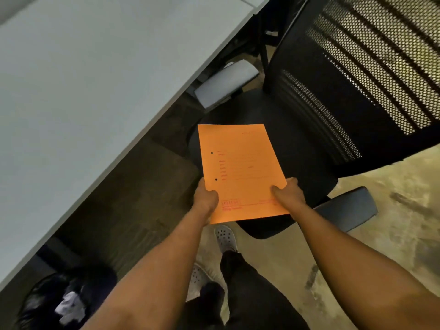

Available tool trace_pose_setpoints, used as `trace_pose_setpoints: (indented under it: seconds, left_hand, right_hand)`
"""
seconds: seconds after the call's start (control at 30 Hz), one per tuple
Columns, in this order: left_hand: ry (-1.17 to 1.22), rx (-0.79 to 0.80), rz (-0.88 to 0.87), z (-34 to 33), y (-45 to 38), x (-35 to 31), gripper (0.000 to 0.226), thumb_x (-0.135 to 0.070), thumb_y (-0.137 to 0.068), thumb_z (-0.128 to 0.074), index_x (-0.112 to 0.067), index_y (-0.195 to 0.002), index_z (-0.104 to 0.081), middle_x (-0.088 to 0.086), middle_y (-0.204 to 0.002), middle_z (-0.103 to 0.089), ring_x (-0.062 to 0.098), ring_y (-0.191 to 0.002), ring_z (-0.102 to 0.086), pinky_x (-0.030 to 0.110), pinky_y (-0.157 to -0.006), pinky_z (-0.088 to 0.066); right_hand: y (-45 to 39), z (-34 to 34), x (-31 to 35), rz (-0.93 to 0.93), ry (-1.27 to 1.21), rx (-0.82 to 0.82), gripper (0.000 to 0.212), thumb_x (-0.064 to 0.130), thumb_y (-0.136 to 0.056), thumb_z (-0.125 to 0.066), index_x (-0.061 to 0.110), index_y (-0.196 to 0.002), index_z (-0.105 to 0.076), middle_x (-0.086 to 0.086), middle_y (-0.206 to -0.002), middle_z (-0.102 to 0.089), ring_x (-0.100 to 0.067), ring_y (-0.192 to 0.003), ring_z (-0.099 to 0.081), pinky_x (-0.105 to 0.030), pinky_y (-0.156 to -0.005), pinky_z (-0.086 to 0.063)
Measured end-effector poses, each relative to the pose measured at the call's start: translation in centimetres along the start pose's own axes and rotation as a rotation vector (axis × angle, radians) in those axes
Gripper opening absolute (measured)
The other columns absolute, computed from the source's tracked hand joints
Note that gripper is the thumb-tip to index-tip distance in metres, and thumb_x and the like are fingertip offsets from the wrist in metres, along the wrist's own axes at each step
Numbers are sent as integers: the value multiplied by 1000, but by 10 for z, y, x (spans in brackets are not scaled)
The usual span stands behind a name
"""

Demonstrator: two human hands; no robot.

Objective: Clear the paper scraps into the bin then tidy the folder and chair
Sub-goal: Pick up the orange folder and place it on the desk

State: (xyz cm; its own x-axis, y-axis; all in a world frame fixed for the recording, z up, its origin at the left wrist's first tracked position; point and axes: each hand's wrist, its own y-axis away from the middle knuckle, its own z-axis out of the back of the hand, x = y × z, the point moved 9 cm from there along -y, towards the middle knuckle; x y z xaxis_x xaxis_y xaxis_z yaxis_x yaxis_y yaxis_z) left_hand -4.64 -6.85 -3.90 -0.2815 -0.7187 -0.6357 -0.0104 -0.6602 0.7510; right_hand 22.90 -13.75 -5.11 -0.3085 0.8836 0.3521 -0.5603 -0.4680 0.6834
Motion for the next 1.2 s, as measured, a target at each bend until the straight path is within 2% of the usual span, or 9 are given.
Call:
trace_pose_setpoints:
  seconds: [0.2,0.33,0.43,0.67,0.77,0.87,1.0,1.13,1.2]
  left_hand:
    - [-53,-14,-112,58,64,-4,40,-14,-79,-44,-29,-114,-52,-6,-97,-61,11,-85,-59,29,-67,-49]
    - [-48,-56,-190,101,106,4,41,-19,-80,-45,-35,-118,-48,-11,-100,-58,17,-95,-61,39,-80,-54]
    - [26,-115,-224,142,132,14,34,-23,-83,-50,-36,-115,-50,-4,-107,-64,20,-97,-65,46,-84,-56]
    - [211,-282,-270,254,169,22,24,-20,-90,-53,-37,-106,-54,1,-101,-69,21,-88,-70,48,-79,-59]
    - [280,-393,-289,307,182,25,37,-11,-89,-46,-46,-96,-55,1,-99,-69,22,-86,-70,49,-77,-60]
    - [351,-504,-314,356,194,29,46,-12,-92,-45,-57,-87,-54,-2,-94,-71,20,-77,-72,46,-66,-62]
    - [399,-604,-321,402,198,33,41,-19,-93,-46,-60,-88,-51,-7,-90,-70,12,-69,-71,32,-56,-59]
    - [458,-684,-306,443,184,34,35,-16,-90,-44,-45,-107,-55,-9,-89,-69,10,-66,-70,27,-53,-55]
    - [477,-708,-293,463,171,30,38,-11,-88,-44,-43,-103,-56,-9,-89,-69,11,-69,-69,25,-51,-52]
  right_hand:
    - [81,-14,8,99,17,-50,46,32,-87,-59,15,-122,-34,-7,-110,-56,-29,-95,-60,-43,-76,-50]
    - [134,-20,23,225,-44,-139,43,35,-87,-56,18,-121,-37,0,-98,-54,-17,-74,-51,-31,-57,-39]
    - [169,-36,47,312,-90,-137,44,35,-87,-57,21,-124,-38,4,-96,-54,-8,-69,-49,-25,-50,-33]
    - [228,-97,145,526,-86,40,47,33,-87,-59,21,-129,-43,6,-96,-55,-7,-74,-50,-24,-52,-36]
    - [253,-130,193,641,-63,145,46,23,-88,-56,20,-133,-44,4,-105,-56,-13,-85,-54,-23,-57,-41]
    - [280,-160,236,741,-50,242,47,13,-86,-51,24,-131,-47,7,-104,-60,-13,-90,-58,-33,-72,-52]
    - [300,-197,283,818,-69,311,50,6,-85,-49,23,-132,-46,6,-106,-61,-2,-81,-55,-18,-56,-44]
    - [304,-235,334,841,-52,346,62,5,-87,-51,21,-144,-32,1,-127,-51,-8,-88,-53,-17,-57,-43]
    - [305,-251,364,877,-20,340,60,5,-86,-52,22,-141,-35,0,-131,-51,-7,-86,-50,-17,-58,-41]
